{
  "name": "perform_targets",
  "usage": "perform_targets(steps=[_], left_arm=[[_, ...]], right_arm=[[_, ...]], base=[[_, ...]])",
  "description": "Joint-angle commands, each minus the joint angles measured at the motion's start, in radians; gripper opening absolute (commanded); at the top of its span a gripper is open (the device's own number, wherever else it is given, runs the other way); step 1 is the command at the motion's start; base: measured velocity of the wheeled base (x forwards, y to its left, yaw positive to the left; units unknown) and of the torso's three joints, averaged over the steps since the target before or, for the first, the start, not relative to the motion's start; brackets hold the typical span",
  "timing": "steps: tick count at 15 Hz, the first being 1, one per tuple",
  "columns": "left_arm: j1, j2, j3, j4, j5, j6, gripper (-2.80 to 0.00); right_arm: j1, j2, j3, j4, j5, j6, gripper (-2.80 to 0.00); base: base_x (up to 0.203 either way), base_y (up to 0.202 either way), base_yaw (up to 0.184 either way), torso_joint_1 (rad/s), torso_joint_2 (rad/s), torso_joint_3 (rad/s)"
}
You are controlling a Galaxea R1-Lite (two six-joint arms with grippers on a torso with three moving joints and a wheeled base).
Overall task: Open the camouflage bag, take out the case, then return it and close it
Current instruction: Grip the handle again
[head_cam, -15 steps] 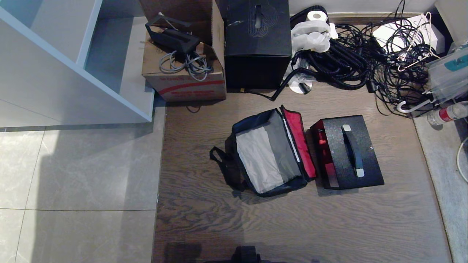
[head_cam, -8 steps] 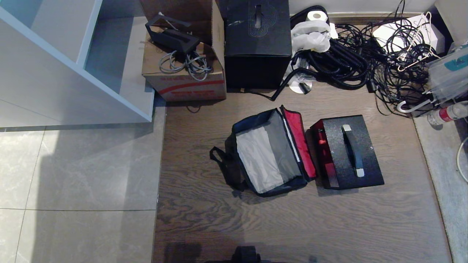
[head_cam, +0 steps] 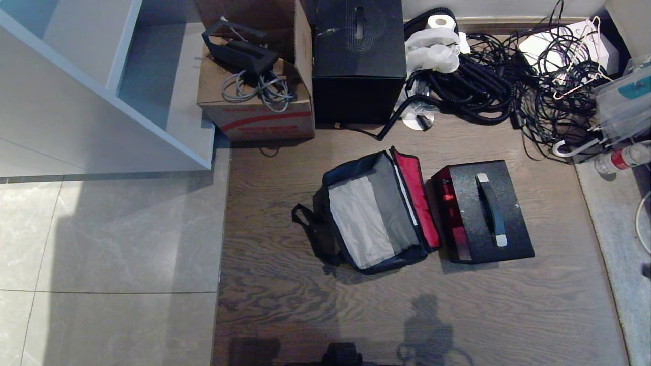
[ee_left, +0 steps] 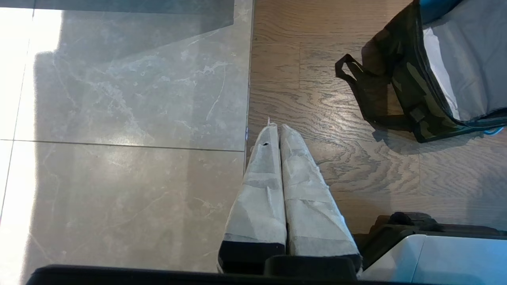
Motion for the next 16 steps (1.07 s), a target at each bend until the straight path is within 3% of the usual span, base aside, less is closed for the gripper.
perform_targets(steps=[1,6,8,9,13,15,16], left_arm=[[0.000,0.000,0.000,0.000,0.000,-0.001,-2.80],[0.000,0.000,0.000,0.000,0.000,-0.001,-2.80],[0.000,0.000,0.000,0.000,0.000,-0.001,-2.80],[0.000,0.000,0.000,0.000,0.000,-0.001,-2.80],[0.000,0.000,0.000,0.000,0.000,-0.001,-2.80],[0.000,0.000,0.000,0.000,0.000,-0.001,-2.80],[0.000,0.000,0.000,0.000,0.000,-0.001,-2.80]], right_arm=[[-0.002,0.388,-0.023,-0.143,0.005,0.035,-2.80],[-0.005,0.778,-0.134,-0.619,0.006,0.111,-2.80],[-0.005,0.820,-0.164,-0.715,0.000,0.057,-2.80],[-0.004,0.835,-0.166,-0.714,0.000,0.005,0.00],[0.004,0.863,-0.147,-0.730,-0.016,-0.307,0.00],[0.017,0.900,-0.135,-0.783,-0.146,-0.425,0.00],[0.028,0.921,-0.131,-0.807,-0.215,-0.442,0.00]], base=[[0.000,0.000,0.000,0.000,0.00,0.000],[0.000,0.000,0.000,0.000,0.00,0.000],[0.000,0.000,0.000,0.000,0.00,0.000],[0.000,0.000,0.000,0.000,0.00,0.000],[0.000,0.000,0.000,0.000,0.00,0.000],[0.000,0.000,0.000,0.000,0.00,0.000],[0.000,0.000,0.000,0.000,0.00,0.000]])
